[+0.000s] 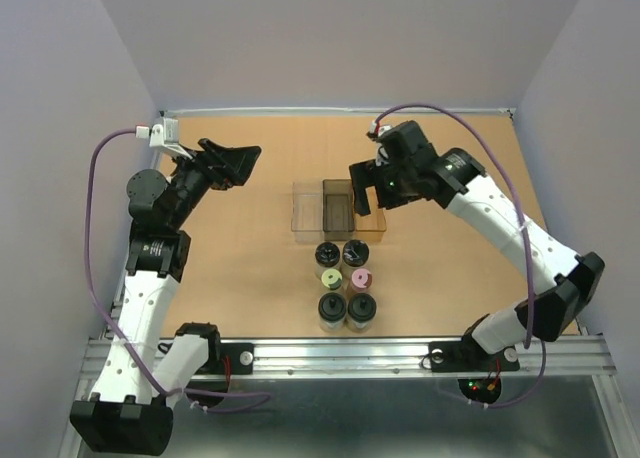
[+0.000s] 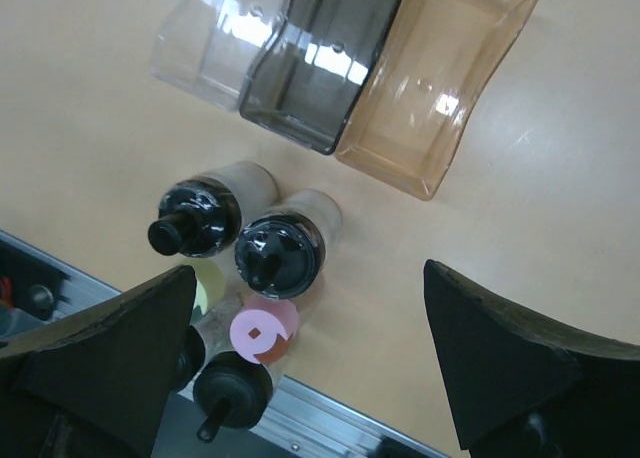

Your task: Organize the condiment bottles

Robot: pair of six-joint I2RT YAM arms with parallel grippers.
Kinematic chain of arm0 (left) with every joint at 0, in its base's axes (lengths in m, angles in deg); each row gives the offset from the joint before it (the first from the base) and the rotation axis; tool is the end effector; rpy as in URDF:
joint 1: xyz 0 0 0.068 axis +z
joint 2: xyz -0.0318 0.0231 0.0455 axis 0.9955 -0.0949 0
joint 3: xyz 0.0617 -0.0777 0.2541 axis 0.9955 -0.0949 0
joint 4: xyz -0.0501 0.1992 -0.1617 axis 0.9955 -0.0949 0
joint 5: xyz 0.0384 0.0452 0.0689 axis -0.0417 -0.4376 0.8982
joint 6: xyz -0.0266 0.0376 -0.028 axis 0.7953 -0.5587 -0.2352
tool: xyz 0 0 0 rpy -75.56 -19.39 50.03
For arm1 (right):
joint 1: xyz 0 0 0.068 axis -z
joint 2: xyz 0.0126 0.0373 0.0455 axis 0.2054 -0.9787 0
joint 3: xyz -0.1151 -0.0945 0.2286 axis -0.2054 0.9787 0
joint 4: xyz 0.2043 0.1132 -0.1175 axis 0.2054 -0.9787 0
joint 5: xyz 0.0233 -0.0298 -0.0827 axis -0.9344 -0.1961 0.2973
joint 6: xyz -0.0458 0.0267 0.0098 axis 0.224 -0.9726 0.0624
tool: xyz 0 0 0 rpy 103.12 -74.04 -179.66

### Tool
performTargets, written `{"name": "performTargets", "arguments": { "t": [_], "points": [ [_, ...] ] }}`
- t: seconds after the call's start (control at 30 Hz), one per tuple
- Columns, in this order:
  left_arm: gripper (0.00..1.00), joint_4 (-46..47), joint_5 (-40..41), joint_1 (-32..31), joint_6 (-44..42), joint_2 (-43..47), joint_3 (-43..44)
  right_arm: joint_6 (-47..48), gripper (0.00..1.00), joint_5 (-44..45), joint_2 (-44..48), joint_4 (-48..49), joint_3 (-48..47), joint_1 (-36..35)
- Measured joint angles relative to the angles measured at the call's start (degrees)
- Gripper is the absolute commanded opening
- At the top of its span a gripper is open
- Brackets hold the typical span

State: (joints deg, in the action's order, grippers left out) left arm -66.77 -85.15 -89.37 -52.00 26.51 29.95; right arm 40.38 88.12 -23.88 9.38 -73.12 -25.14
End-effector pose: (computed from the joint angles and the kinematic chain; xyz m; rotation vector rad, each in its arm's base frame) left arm 0.1838 -0.0321 0.4096 0.0622 1.3829 -0.9025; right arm 0.2395 0.1789 0.3861 -0.4174 2.4213 0.3828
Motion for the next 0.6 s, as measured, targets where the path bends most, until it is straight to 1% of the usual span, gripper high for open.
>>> {"name": "performTargets", "arguments": {
  "t": [0.13, 0.2, 0.33, 0.43, 0.6],
  "points": [
    [0.99, -5.7, 2.6, 0.0, -3.5, -0.1, 2.3, -1.6, 1.00, 7.2, -4.3, -3.7, 0.0, -5.7],
    [0.99, -8.8, 3.4, 0.0, -5.0, -0.2, 3.7, -2.5, 1.00, 9.0, -5.6, -4.8, 0.0, -7.9],
    [0.99, -14.5, 5.5, -0.1, -8.1, -0.9, 6.5, -3.8, 1.00, 9.8, -5.6, -5.0, 0.0, -9.9],
    [0.99, -18.1, 7.2, -0.1, -10.1, -1.0, 6.9, -4.6, 1.00, 9.9, -5.6, -4.6, 0.7, -10.8],
    [0.99, -23.1, 8.7, -0.1, -12.2, -1.4, 6.9, -6.0, 1.00, 9.8, -5.7, -3.2, 4.6, -12.7]
  ]
}}
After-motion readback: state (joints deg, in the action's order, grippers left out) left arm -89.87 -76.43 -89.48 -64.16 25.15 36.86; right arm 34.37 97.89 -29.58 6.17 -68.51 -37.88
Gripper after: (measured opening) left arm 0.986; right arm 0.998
